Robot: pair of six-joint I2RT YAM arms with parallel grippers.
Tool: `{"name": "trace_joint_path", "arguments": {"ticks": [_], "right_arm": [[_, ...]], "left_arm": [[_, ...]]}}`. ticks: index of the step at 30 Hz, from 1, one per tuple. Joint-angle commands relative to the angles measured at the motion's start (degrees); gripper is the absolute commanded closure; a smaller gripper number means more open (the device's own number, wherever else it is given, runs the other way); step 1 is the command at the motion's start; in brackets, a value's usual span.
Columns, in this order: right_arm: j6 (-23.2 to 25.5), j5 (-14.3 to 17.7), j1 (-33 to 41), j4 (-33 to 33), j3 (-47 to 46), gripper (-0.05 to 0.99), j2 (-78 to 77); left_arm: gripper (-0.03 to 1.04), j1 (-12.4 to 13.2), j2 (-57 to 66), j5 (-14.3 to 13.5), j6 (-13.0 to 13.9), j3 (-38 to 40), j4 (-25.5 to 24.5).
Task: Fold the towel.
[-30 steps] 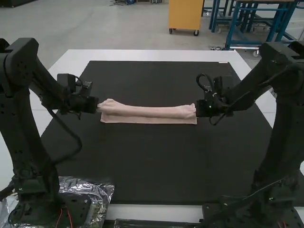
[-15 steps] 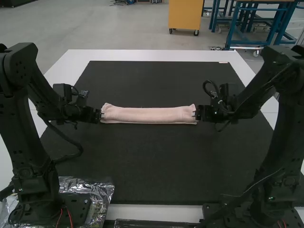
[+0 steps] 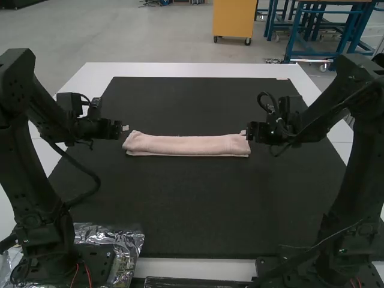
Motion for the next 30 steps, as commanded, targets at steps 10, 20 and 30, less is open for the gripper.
{"name": "trace_joint_path", "arguments": {"ticks": [10, 20, 30], "right_arm": [[-0.94, -0.37, 4.06, 0.49, 1.08, 0.03, 4.86], [-4.11, 0.60, 5.64, 0.57, 0.91, 0.30, 10.04], [-5.87, -3.18, 4.23, 0.13, -0.68, 0.96, 11.19]], "left_arm": [[0.04, 0.21, -1.76, 0.61, -1.98, 2.00, 0.13], [0.04, 0.21, -2.64, 0.53, -1.45, 2.09, -0.66], [0.04, 0.21, -3.79, 0.53, -0.48, 1.56, -1.10]]}}
